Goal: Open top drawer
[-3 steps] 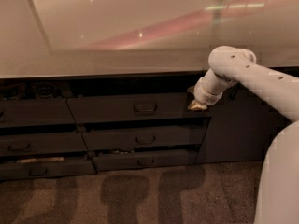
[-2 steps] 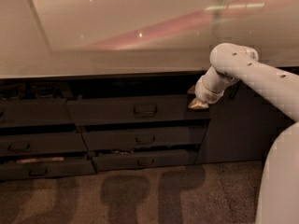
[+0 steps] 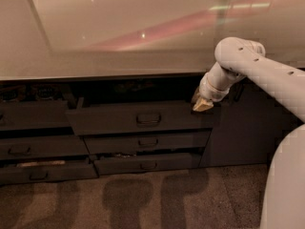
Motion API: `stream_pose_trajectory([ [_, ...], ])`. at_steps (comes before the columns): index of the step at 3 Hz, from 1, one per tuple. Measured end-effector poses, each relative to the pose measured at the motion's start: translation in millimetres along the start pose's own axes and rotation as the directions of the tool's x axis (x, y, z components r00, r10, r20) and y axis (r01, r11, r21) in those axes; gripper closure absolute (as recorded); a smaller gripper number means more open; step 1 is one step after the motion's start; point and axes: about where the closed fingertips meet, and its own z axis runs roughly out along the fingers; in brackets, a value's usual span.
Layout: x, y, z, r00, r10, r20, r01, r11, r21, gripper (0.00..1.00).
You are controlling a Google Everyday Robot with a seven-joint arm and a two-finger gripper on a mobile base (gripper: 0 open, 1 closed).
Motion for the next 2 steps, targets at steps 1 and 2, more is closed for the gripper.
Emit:
stream_pose_trajectory([
  [1,-1.9,4.5,3.7,1.000,-0.011,0.003,0.011,0.9999,-0.004,1.00],
  [2,-3.0,4.9,1.8,1.000,-0.013,0.006,0.013,0.9999,-0.003,1.00],
])
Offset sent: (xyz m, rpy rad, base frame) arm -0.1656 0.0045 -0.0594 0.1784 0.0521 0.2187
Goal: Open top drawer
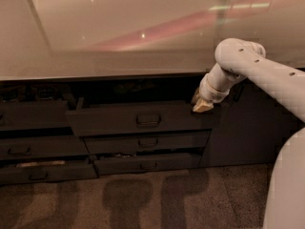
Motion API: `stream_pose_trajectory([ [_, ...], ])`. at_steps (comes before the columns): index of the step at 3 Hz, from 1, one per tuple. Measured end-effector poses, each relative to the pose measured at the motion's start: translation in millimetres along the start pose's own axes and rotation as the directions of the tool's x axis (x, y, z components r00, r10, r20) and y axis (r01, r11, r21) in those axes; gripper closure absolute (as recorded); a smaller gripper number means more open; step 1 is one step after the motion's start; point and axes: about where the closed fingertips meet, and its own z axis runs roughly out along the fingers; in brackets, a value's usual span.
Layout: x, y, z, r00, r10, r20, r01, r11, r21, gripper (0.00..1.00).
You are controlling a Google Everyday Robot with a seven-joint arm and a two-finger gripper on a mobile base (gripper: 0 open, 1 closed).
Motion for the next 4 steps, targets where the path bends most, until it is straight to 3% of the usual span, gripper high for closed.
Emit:
stream_pose_trajectory([
  [1,0.1,6.0,0.0,1.000,-0.005,0.007,0.005,1.0000,-0.003,1.00],
  [2,-4.1,10.2,-9.9,0.999,-0.030,0.027,0.029,0.9992,0.027,1.00],
  [3,-19.7,31.1,-43.5,0.990,-0.120,0.073,0.110,0.9860,0.125,1.00],
  [4,-28.3,102.1,-44.4,0.968,-0.215,0.129,0.195,0.9695,0.148,1.00],
])
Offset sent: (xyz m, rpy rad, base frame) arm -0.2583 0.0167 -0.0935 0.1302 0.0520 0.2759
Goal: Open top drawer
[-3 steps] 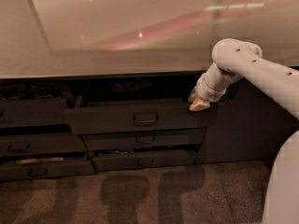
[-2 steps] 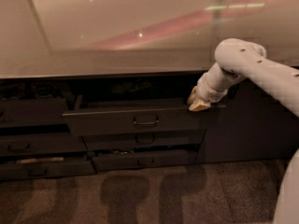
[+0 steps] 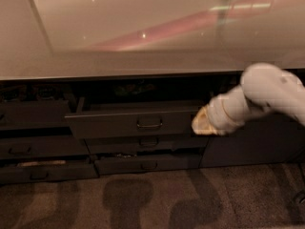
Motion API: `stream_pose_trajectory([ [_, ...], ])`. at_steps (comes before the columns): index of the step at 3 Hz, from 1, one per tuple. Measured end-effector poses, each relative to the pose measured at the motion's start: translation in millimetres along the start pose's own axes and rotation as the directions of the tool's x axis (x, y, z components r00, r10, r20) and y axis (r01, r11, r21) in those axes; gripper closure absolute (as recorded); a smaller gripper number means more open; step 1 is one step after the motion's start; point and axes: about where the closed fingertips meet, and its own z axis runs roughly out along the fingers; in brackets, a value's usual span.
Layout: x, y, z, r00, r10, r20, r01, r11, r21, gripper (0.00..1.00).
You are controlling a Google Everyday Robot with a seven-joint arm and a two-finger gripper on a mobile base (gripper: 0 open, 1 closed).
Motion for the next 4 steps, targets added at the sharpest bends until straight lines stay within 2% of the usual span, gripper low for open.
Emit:
stream_pose_trajectory([
  [1,1.0,90.2,22.2,0.999,-0.034,0.024,0.036,0.9956,-0.087,1.00],
  [2,0.5,131.0,37.9,0.999,-0.021,0.033,0.026,0.9866,-0.161,1.00],
  [3,0.7,129.5,37.4,0.999,-0.020,0.035,0.026,0.9869,-0.159,1.00],
  [4,4.2,104.4,30.3,0.998,0.000,0.056,0.009,0.9880,-0.154,1.00],
])
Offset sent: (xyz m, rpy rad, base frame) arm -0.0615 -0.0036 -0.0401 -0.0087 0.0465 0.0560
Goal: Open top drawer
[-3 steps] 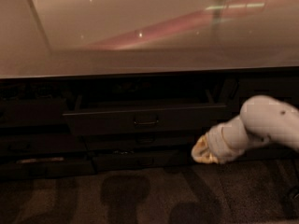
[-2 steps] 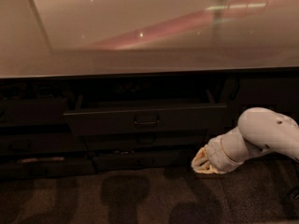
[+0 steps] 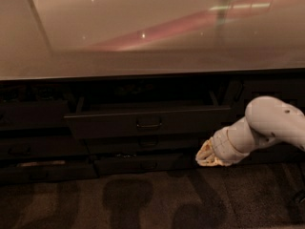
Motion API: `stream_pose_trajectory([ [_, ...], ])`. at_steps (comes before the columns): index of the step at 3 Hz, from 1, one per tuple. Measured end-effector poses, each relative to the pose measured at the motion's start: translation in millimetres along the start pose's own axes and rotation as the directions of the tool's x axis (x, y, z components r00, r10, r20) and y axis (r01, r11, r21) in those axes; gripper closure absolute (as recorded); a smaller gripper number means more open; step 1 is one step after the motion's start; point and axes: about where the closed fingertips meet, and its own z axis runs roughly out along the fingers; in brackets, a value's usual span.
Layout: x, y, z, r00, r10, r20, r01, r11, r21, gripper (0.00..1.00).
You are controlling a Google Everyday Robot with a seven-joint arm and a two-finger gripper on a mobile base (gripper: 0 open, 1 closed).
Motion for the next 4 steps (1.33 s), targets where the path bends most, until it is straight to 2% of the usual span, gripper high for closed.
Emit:
stream_pose_trajectory([
  [1,-3.7,-75.4,-54.0,0.999,0.037,0.002,-0.037,0.9979,0.053,1.00],
  [2,-3.7,-75.4,-54.0,0.999,0.037,0.002,-0.037,0.9979,0.053,1.00],
  [3,-2.3,-77.0,-51.5,0.999,0.047,-0.027,-0.046,0.9981,0.040,1.00],
  [4,16.1,-97.8,-54.1,0.992,0.118,-0.053,-0.117,0.9929,0.024,1.00],
])
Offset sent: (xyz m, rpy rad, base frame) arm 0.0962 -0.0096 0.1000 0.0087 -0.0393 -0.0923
